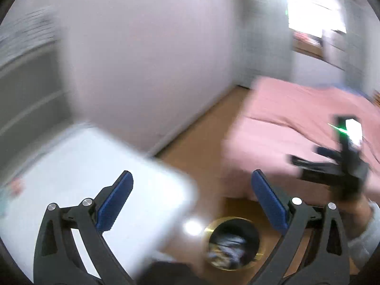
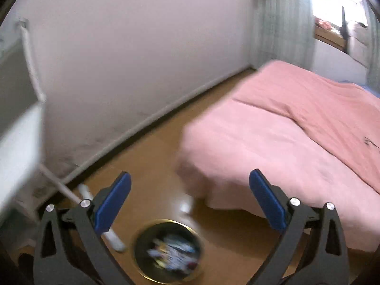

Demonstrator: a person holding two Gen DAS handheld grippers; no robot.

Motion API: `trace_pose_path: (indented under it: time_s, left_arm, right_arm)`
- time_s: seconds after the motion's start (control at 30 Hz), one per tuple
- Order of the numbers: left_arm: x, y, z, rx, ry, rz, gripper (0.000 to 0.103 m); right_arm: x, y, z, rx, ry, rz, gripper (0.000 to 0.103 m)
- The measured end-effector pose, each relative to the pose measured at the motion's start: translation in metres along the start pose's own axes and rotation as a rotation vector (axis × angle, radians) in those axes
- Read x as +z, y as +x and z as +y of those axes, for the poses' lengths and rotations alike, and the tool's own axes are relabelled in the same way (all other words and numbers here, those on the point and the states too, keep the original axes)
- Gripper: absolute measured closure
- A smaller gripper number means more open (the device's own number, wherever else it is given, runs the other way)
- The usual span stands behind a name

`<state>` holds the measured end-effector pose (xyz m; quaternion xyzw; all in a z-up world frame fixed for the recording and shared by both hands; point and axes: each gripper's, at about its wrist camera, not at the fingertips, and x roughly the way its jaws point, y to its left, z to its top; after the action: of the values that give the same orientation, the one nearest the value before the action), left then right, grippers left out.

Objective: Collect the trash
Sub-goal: 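Return both tools to the desk, then grasp the teal cigarette pack with the left tool while the right grasps the pink box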

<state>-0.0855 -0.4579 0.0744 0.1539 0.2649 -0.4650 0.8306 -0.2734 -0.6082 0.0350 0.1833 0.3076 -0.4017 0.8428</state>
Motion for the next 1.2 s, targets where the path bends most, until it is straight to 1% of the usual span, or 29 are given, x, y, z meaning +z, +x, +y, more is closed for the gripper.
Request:
trace_pose_path:
  time_s: [0.03,0.07,0.13,0.2,0.23,0.3,0.37,0.4,0.43,0.57,0.63,0.73,0.83,0.87,0.9,0.93,1.0,1.07,1.2]
  left_arm:
    - [0.000,-0.007,0.024,0.058,-0.040,0.002,0.007]
    - [-0.004,-0.018,0.062,0.144,-0.106,0.016,0.007]
    - [-0.014,-0.032,0.107,0.244,-0.186,0.029,0.007]
    - [-0.036,-0.052,0.168,0.385,-0.288,0.066,0.007]
    - [-0.045,-0.060,0.187,0.424,-0.320,0.076,0.007]
    - [-0.066,-0.077,0.238,0.511,-0.402,0.112,0.007]
    - [-0.083,-0.086,0.280,0.554,-0.455,0.156,0.007]
    - [-0.089,-0.085,0.299,0.568,-0.465,0.189,0.007]
    - [-0.095,-0.081,0.317,0.575,-0.463,0.226,0.007]
    - [-0.109,-0.064,0.359,0.568,-0.449,0.292,0.007]
    - [-0.109,-0.052,0.381,0.544,-0.453,0.304,0.007]
    - [-0.102,-0.031,0.400,0.511,-0.429,0.321,0.007]
    - [-0.095,-0.015,0.417,0.476,-0.397,0.345,0.007]
    - [-0.091,-0.008,0.417,0.467,-0.391,0.349,0.007]
    - [-0.092,0.001,0.423,0.481,-0.378,0.364,0.007]
    - [-0.091,0.005,0.424,0.483,-0.368,0.372,0.007]
    - [-0.090,0.017,0.431,0.434,-0.371,0.384,0.007]
    - [-0.086,0.028,0.433,0.409,-0.343,0.394,0.007]
    - [-0.079,0.042,0.433,0.392,-0.299,0.388,0.007]
  right_arm:
    - [0.006,0.000,0.012,0.037,-0.012,-0.010,0.007]
    - [0.011,-0.002,0.029,0.071,-0.032,-0.014,0.007]
    - [0.019,-0.003,0.076,0.154,-0.093,-0.007,0.007]
    - [0.028,-0.002,0.126,0.232,-0.155,0.008,0.007]
    - [0.031,-0.003,0.155,0.279,-0.189,0.014,0.007]
    - [0.034,-0.006,0.209,0.362,-0.248,0.021,0.007]
    - [0.035,-0.007,0.264,0.445,-0.311,0.032,0.007]
    - [0.035,-0.008,0.292,0.480,-0.345,0.038,0.007]
    - [0.036,-0.011,0.323,0.513,-0.381,0.050,0.007]
    - [0.028,-0.012,0.428,0.627,-0.523,0.105,0.007]
    - [0.025,-0.011,0.471,0.651,-0.575,0.116,0.007]
    - [0.022,-0.007,0.526,0.676,-0.621,0.145,0.007]
    - [0.019,0.007,0.564,0.679,-0.659,0.177,0.007]
    - [0.019,0.013,0.574,0.683,-0.666,0.190,0.007]
    - [0.019,0.019,0.581,0.691,-0.664,0.202,0.007]
    - [0.020,0.025,0.585,0.695,-0.655,0.211,0.007]
    - [0.021,0.033,0.592,0.700,-0.653,0.235,0.007]
    - [0.021,0.041,0.601,0.713,-0.658,0.260,0.008]
    - [0.021,0.051,0.614,0.726,-0.670,0.283,0.016]
